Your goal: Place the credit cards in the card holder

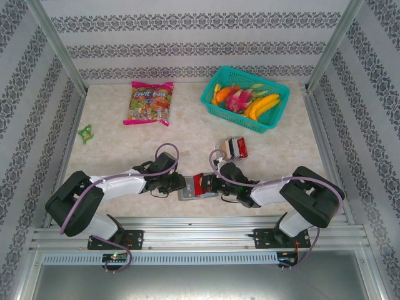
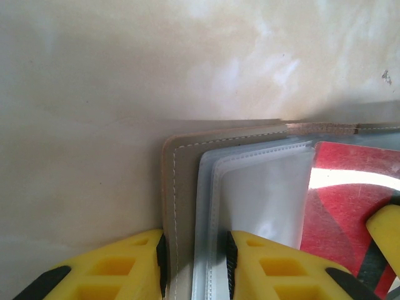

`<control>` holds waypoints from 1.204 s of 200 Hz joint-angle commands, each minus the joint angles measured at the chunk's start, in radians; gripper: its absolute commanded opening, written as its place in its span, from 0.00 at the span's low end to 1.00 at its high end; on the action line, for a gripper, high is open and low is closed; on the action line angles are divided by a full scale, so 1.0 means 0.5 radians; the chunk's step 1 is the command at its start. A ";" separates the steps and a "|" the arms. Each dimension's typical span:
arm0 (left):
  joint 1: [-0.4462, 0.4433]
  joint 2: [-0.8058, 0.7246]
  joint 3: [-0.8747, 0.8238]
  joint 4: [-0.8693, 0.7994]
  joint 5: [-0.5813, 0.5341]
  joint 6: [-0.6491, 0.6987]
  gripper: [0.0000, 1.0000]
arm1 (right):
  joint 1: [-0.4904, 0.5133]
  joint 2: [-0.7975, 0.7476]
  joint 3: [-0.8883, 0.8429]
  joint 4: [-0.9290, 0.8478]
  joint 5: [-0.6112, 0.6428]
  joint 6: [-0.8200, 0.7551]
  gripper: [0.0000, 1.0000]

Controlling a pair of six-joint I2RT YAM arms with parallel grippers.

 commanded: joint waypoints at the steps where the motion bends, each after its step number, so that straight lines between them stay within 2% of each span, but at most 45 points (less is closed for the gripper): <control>1: -0.057 0.025 -0.046 0.081 0.139 -0.037 0.33 | 0.044 0.001 -0.025 -0.047 -0.002 0.039 0.00; 86: -0.057 0.024 -0.055 0.098 0.141 -0.046 0.33 | 0.065 0.112 0.018 -0.006 -0.099 0.169 0.00; 159: -0.057 0.025 -0.060 0.103 0.138 -0.052 0.33 | 0.066 -0.046 -0.086 -0.182 0.038 0.198 0.00; 204: -0.057 0.047 -0.050 0.108 0.154 -0.043 0.33 | 0.067 0.111 0.016 -0.104 -0.128 0.191 0.00; 241: -0.057 0.045 -0.049 0.102 0.151 -0.037 0.33 | 0.038 0.141 0.043 -0.098 -0.087 0.152 0.00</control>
